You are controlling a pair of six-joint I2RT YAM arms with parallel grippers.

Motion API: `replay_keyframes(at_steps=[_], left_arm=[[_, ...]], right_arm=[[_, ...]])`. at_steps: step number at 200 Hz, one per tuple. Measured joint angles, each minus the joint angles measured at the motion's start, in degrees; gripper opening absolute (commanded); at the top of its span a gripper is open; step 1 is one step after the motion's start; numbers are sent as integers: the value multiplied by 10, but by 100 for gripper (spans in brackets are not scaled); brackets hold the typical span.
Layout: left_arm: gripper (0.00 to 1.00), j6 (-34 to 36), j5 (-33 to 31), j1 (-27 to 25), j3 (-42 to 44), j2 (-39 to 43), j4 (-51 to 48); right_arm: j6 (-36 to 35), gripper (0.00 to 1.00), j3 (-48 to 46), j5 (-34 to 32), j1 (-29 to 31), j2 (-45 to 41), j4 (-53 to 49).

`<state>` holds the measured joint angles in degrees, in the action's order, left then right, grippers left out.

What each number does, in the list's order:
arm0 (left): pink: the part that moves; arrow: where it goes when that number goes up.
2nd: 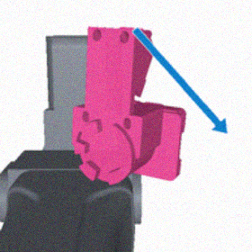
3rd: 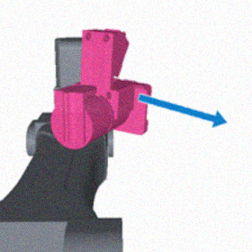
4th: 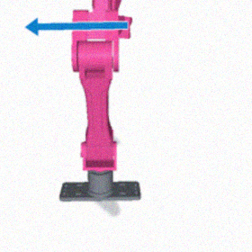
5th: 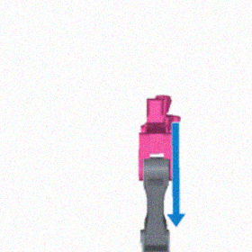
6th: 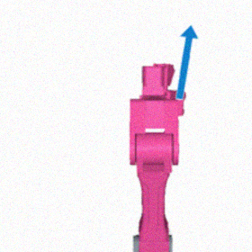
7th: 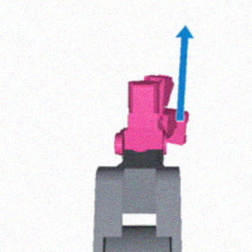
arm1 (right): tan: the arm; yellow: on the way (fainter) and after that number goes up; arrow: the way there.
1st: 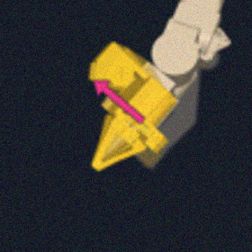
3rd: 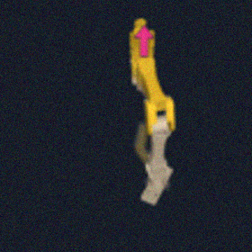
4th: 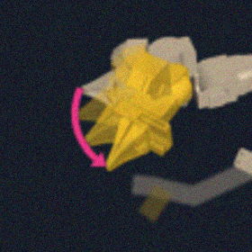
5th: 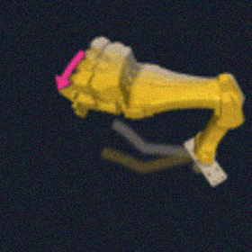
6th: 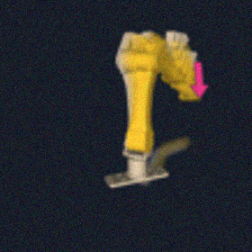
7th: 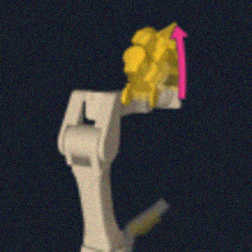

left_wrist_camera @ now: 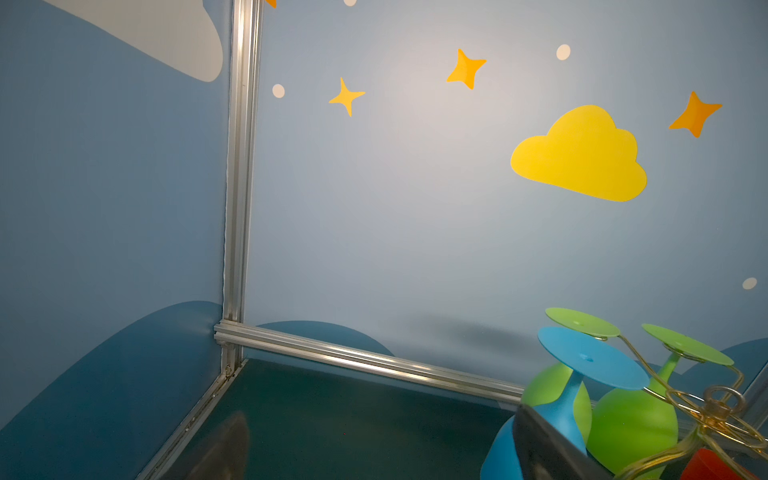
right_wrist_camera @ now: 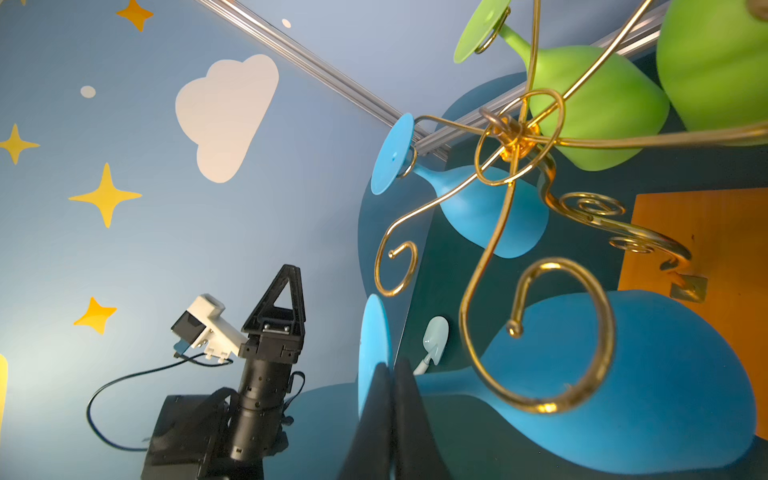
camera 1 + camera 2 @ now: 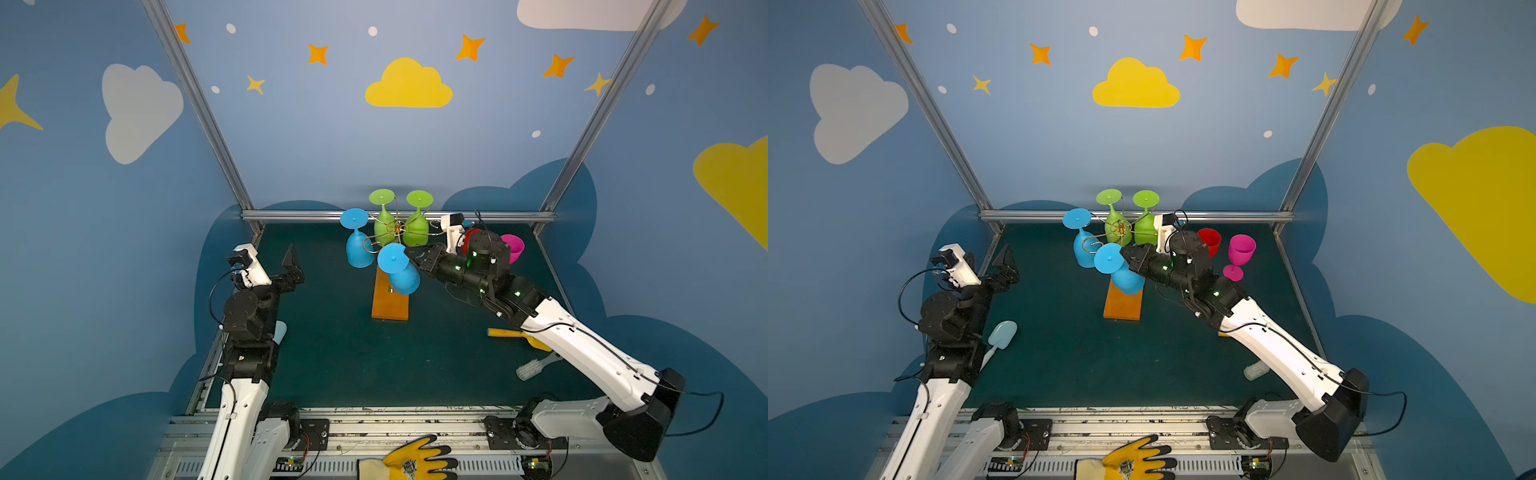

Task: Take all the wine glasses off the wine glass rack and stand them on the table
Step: 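Raise the blue glass with the right gripper while the left gripper swings toward it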

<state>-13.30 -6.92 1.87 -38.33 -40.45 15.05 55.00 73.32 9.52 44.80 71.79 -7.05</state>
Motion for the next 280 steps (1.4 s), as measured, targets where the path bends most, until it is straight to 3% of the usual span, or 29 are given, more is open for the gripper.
replay_keyframes(at_steps=[77,123,149,175,229,280], left_arm=[[97,0,-4,0,0,10,0],[94,-27,25,1,-51,12,-62],[90,-67,93,1,-155,-15,-130],[85,-117,207,2,-254,-62,-165],[79,-266,462,-8,-358,-195,-127],[78,-302,539,-103,-409,-265,-111]], right_arm=[[-52,0,-52,35,-32,-131,-95],[-93,0,-57,31,-107,-194,-159],[-129,0,-34,21,-126,-205,-179],[-178,0,16,8,-129,-197,-186],[-275,0,143,22,-131,-151,-187],[-346,0,261,80,-127,-76,-223]])
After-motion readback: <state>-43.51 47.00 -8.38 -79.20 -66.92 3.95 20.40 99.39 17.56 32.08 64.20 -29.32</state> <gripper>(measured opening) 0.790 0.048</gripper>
